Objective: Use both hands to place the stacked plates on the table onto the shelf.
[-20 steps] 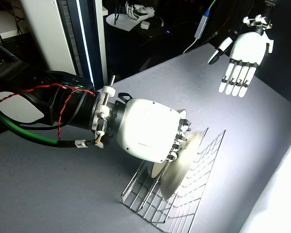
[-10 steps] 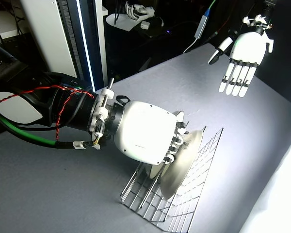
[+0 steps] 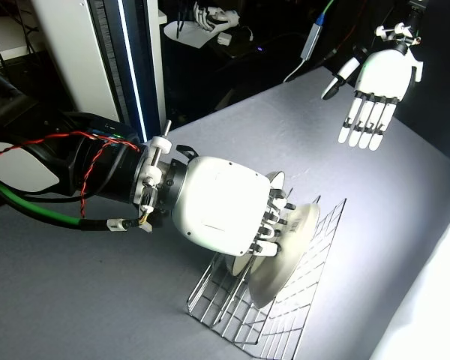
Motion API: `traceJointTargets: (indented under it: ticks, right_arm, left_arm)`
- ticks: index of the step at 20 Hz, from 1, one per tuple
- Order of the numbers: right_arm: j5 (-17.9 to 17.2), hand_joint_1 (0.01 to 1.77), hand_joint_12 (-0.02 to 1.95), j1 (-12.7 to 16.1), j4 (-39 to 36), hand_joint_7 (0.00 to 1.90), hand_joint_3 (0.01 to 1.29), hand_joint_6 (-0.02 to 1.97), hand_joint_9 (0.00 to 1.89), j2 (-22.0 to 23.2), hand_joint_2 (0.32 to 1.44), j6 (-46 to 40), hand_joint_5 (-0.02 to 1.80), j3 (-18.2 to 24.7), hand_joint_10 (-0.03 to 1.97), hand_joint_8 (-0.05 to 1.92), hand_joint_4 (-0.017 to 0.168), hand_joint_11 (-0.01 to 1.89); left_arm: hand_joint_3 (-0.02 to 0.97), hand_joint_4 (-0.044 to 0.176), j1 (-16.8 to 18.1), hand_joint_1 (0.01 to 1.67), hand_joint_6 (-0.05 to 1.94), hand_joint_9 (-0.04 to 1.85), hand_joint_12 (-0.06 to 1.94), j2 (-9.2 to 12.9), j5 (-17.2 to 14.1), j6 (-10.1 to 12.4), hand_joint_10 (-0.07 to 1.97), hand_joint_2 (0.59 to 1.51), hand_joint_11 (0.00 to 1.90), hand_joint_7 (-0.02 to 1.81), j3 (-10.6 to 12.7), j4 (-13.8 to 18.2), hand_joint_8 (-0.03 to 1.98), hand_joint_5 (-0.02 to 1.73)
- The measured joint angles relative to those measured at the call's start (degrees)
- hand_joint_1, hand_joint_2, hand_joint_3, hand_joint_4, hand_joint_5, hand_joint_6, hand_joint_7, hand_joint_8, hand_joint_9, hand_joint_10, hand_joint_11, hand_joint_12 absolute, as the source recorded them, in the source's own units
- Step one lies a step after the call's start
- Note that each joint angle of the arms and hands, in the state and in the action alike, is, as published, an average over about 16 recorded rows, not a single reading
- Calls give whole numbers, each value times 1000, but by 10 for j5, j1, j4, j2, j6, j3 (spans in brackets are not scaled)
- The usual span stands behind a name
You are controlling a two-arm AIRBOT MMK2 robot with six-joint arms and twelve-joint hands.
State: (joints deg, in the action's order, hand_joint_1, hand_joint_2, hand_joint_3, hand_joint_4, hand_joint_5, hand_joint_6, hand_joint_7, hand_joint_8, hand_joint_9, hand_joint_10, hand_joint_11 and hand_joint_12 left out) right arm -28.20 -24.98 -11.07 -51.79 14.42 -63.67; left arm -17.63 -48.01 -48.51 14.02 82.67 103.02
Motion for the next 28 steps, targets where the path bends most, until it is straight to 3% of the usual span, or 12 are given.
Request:
traceJointTargets:
  ticks: [6,13,19,28]
  right_arm:
    - [-40,1069,1261,4,-26,594,12,44,619,0,988,0,497,0,125,10,-4,157]
    - [-85,957,1029,12,-94,349,12,16,371,-1,1018,1,270,0,38,0,-4,16]
    - [-119,858,863,22,-221,240,12,16,230,-3,999,7,174,0,-1,0,-2,17]
    - [-150,736,515,35,-449,122,12,16,115,-11,940,20,83,0,8,0,3,21]
  left_arm:
    - [20,3,1,20,10,21,9,0,0,0,16,1140,23,17,0,0,10,17]
    - [20,3,7,21,9,20,9,-2,-2,3,16,1134,23,16,-4,1,10,19]
    - [20,3,20,21,9,21,9,-3,-6,8,16,1136,23,14,-20,1,9,21]
    - [19,2,35,21,9,20,9,0,-14,14,16,1145,22,13,-71,8,10,19]
